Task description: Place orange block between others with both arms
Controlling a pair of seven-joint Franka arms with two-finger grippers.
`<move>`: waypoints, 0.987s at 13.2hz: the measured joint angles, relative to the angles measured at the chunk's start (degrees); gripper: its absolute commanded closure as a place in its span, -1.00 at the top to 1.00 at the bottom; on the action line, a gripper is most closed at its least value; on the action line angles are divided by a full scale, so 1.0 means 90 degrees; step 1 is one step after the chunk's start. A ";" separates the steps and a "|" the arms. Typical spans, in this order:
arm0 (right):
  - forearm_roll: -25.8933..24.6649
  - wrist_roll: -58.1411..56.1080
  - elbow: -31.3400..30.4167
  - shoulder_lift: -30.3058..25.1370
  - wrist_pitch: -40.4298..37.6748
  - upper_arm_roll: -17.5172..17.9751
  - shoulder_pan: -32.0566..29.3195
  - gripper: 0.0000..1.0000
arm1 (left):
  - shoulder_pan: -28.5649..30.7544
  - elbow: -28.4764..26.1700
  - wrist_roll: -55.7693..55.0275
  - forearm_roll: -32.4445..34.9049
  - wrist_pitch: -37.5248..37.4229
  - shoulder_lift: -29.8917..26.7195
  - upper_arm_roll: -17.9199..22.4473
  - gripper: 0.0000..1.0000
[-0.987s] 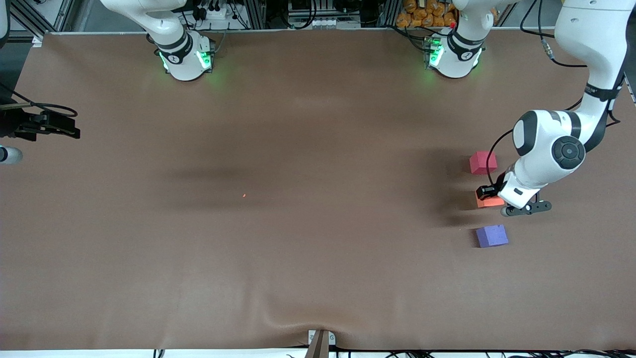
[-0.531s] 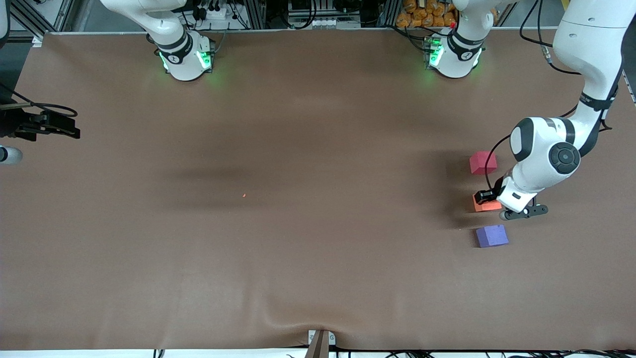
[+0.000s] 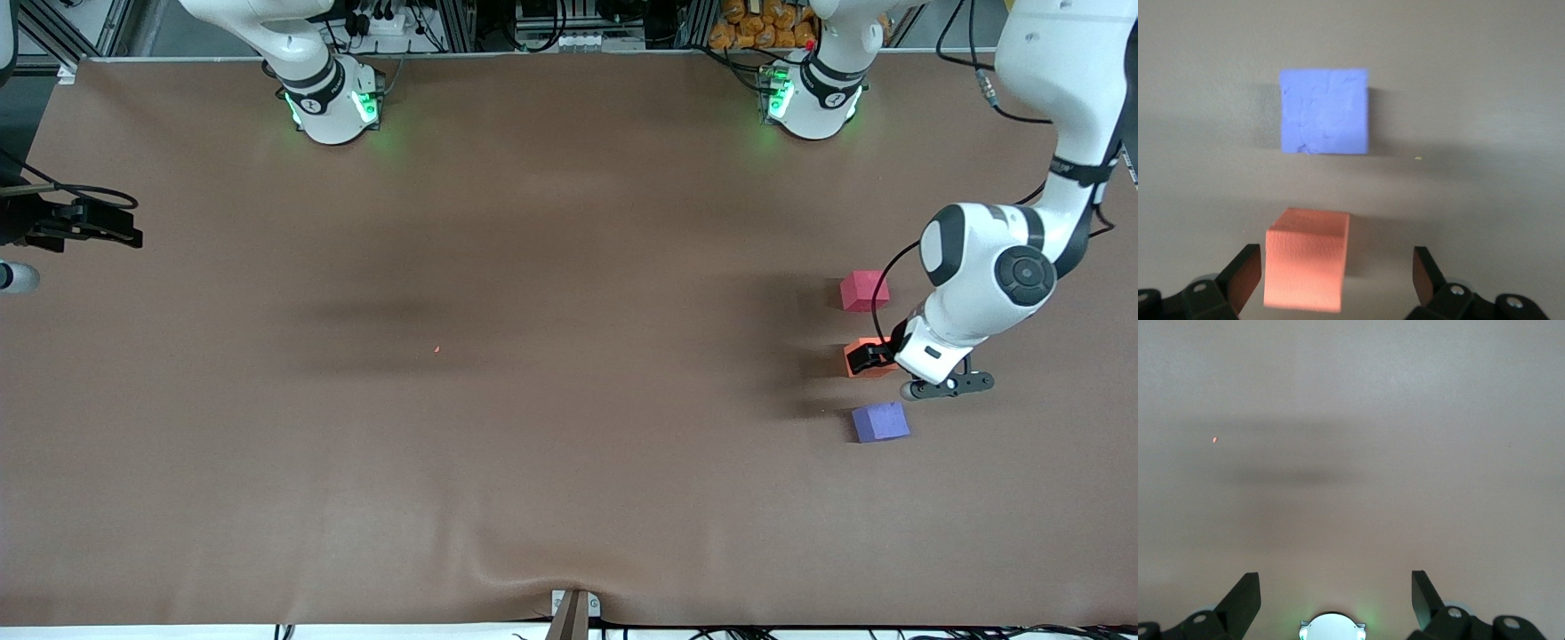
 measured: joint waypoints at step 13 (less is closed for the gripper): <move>-0.0014 0.0000 0.0003 0.0000 0.0000 -0.0024 -0.0009 1.00 | -0.0644 0.3529 0.0004 -0.0176 -0.5198 -0.0922 -0.0410 1.00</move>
